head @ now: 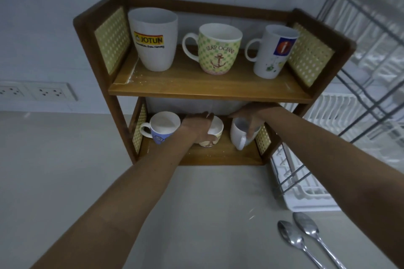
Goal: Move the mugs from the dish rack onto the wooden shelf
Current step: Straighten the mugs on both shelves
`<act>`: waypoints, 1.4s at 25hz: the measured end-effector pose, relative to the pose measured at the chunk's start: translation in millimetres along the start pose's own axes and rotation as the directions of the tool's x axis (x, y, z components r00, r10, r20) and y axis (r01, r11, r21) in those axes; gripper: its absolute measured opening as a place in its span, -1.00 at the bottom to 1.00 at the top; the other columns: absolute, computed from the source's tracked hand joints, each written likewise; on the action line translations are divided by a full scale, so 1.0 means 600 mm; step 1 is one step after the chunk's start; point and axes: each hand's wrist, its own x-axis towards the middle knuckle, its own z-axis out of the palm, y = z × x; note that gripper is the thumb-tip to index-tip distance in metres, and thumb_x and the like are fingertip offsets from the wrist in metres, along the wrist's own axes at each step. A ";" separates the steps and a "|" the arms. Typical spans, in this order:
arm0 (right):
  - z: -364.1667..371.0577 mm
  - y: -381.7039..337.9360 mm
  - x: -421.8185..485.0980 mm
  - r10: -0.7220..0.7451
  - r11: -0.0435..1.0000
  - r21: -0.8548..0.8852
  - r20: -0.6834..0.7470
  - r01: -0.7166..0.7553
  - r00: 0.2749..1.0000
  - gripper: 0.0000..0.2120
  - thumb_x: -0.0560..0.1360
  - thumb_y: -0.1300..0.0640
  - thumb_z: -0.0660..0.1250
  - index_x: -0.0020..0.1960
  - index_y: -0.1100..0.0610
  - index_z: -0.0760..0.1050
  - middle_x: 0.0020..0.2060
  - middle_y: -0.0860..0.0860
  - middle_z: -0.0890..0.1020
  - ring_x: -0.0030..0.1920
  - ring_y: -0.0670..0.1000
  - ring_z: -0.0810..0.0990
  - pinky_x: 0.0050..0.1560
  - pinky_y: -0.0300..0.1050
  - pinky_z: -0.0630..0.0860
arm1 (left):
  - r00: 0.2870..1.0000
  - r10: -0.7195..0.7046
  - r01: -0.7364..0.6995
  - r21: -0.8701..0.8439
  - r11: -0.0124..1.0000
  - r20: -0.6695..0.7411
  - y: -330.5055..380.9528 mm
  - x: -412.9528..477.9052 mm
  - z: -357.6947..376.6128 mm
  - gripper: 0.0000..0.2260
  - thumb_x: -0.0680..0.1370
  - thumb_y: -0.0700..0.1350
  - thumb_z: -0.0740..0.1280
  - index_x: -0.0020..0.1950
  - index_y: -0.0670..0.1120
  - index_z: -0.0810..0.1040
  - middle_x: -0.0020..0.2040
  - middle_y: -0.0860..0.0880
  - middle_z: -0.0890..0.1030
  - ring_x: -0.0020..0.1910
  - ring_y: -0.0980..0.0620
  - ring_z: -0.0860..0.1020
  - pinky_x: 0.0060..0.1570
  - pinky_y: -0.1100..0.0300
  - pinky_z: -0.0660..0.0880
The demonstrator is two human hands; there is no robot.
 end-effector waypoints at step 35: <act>0.151 -0.096 -0.108 0.366 0.911 0.379 -0.566 -0.161 0.739 -0.33 0.53 -0.07 0.22 0.49 0.21 0.05 0.46 0.25 0.18 0.40 0.26 0.24 0.26 0.11 0.39 | 0.982 -0.111 0.122 0.064 0.991 -0.155 0.047 -0.144 0.060 -0.43 0.57 -0.01 0.22 0.53 -0.13 0.15 0.52 -0.13 0.25 0.47 -0.12 0.26 0.41 -0.03 0.21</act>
